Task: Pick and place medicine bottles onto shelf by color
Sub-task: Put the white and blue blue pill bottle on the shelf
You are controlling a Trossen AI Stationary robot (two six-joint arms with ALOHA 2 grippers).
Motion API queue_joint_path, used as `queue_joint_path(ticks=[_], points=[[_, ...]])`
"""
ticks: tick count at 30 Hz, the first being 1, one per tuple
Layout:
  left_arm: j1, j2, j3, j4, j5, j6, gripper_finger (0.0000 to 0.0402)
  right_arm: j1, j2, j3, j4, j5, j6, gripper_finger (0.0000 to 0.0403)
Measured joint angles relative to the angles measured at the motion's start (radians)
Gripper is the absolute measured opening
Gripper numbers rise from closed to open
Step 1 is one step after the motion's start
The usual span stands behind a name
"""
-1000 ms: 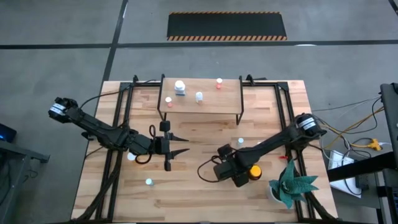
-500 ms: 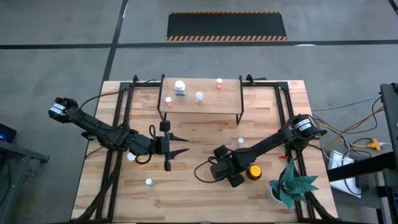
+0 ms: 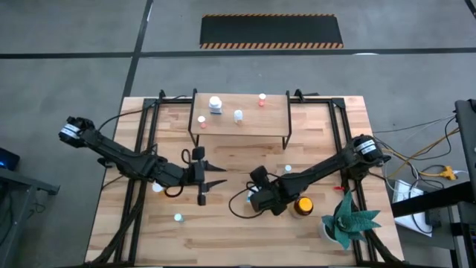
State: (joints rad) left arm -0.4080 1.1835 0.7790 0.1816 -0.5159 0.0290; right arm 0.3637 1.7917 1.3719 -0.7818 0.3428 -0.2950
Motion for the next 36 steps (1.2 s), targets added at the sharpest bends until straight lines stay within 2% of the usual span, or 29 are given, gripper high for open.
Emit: queue_joint_path(ticks=[2,5,8,12,17,22,26,34,36], points=[[0.0,0.018,0.0,0.003,0.0,-0.049,0.0128,-0.001,-0.02,0.01,0.001,0.041,-0.046,0.018],[0.0,0.049,0.0,0.004,-0.002,-0.098,0.0128,-0.008,-0.055,0.013,0.004,0.041,-0.064,0.0166],[0.0,0.091,0.0,0.003,-0.002,-0.153,0.0128,-0.025,-0.084,0.012,0.007,0.037,0.063,0.0149],[0.0,0.179,0.001,0.023,-0.004,-0.204,0.0128,-0.045,-0.146,-0.028,0.025,-0.04,0.221,0.0123],[0.002,0.334,0.006,0.085,-0.001,-0.203,0.0128,-0.04,-0.232,-0.205,0.271,-0.06,0.312,0.0094],[0.006,0.495,0.006,0.312,0.092,-0.158,0.0123,-0.064,-0.286,-0.415,0.599,-0.055,0.438,0.0066],[0.016,0.613,0.014,0.491,0.143,-0.146,0.01,-0.1,-0.292,-0.494,0.688,-0.055,0.494,0.0046],[0.033,0.789,0.054,0.637,0.147,-0.154,0.0011,-0.121,-0.255,-0.524,0.705,-0.055,0.575,0.0029],[0.036,0.813,0.058,0.654,0.146,-0.155,0.0004,-0.121,-0.249,-0.524,0.713,-0.056,0.603,0.0035]])
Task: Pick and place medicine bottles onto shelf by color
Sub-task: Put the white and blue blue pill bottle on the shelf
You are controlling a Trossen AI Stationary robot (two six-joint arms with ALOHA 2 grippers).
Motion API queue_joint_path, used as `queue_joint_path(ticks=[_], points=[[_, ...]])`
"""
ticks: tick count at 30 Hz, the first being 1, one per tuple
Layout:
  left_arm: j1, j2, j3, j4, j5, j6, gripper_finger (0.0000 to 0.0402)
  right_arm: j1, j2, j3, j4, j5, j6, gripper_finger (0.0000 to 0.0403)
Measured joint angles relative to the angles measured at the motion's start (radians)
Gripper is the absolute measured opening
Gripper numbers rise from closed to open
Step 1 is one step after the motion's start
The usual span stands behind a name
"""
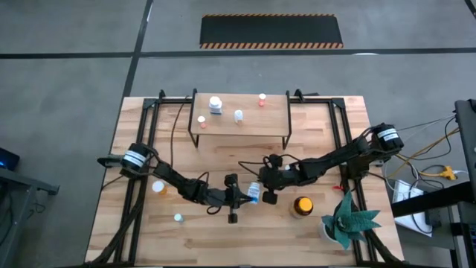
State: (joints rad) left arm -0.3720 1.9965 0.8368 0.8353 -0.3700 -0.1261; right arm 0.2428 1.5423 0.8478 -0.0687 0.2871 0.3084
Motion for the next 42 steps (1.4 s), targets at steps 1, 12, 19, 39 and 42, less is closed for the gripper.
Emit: queue_joint_path(ticks=[1,12,19,39,42], points=[[0.0,0.006,0.0,-0.001,-0.001,-0.004,0.0005,0.0,0.004,0.0,0.007,-0.001,0.019,0.004],[0.0,0.038,-0.004,0.019,0.019,-0.078,0.0001,-0.068,0.009,0.0,0.039,-0.107,0.181,0.0182],[-0.011,0.038,-0.009,0.013,0.021,-0.079,0.0,-0.072,0.011,0.0,0.049,-0.125,0.278,0.0273],[-0.082,0.044,-0.025,0.03,-0.006,-0.084,0.0,-0.032,0.044,0.0,0.085,-0.18,0.415,0.0327],[-0.096,0.045,-0.028,0.029,-0.033,-0.099,0.0,-0.019,0.043,0.0,0.089,-0.18,0.438,0.0327]])
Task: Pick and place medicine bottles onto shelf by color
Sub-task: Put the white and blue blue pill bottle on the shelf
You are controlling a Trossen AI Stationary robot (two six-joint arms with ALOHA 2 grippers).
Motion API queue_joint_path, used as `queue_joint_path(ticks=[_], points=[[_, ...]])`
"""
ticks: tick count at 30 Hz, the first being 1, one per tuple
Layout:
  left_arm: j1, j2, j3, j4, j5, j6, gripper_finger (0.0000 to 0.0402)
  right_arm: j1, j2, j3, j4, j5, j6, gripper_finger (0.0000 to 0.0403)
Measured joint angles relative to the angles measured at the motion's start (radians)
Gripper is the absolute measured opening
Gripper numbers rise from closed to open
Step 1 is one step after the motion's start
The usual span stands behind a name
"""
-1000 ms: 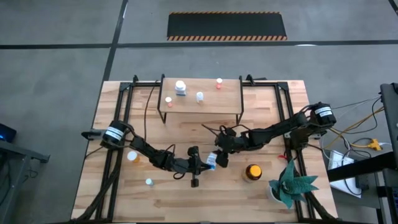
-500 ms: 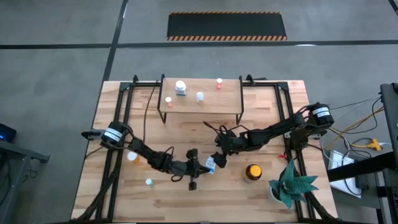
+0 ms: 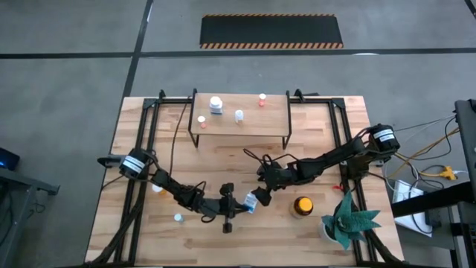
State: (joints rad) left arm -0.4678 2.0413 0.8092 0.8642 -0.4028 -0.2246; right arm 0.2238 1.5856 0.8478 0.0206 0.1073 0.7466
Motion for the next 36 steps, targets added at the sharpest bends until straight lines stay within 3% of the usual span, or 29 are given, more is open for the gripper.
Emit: queue_joint_path(ticks=[22,31,36], points=[[-0.012,0.005,-0.011,-0.02,-0.027,-0.006,0.0,0.049,0.0,-0.002,0.088,-0.009,0.038,0.0325],[-0.01,0.003,0.024,0.009,-0.028,0.009,0.0001,0.06,-0.109,0.008,-0.032,0.028,-0.186,0.0325],[-0.004,-0.003,0.05,0.008,-0.027,0.046,0.0042,0.105,-0.193,0.008,-0.113,0.125,-0.295,0.0325]])
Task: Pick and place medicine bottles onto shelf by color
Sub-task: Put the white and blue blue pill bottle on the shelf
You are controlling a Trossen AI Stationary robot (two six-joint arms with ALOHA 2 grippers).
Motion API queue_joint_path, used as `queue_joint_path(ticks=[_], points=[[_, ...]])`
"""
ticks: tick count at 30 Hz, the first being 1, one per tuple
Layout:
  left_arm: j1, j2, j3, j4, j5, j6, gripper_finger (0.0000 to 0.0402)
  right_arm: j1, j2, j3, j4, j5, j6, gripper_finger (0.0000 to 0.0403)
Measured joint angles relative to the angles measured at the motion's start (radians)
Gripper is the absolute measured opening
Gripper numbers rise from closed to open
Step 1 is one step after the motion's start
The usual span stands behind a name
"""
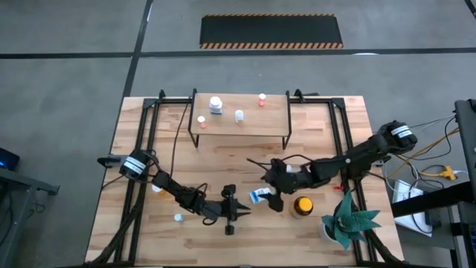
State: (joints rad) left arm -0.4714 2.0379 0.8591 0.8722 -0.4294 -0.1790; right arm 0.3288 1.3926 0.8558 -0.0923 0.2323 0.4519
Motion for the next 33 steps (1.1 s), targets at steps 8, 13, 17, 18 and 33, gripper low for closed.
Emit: queue_joint_path(ticks=[8,13,17,18,33], points=[[0.035,-0.015,0.021,0.008,-0.051,0.001,0.0194,0.083,-0.014,-0.006,-0.014,0.035,-0.061,0.0325],[0.06,0.033,0.058,-0.002,-0.183,-0.025,0.0291,0.098,0.01,-0.006,-0.034,0.058,-0.073,0.0325],[0.067,0.088,0.089,0.0,-0.186,-0.017,0.034,0.097,0.021,-0.007,-0.052,0.059,-0.073,0.0325],[0.066,0.103,0.097,0.0,-0.185,-0.018,0.0347,0.097,0.022,-0.007,-0.054,0.059,-0.074,0.0325],[0.07,0.131,0.103,0.0,-0.179,-0.07,0.026,0.097,0.023,-0.007,-0.056,0.068,-0.053,0.0325]])
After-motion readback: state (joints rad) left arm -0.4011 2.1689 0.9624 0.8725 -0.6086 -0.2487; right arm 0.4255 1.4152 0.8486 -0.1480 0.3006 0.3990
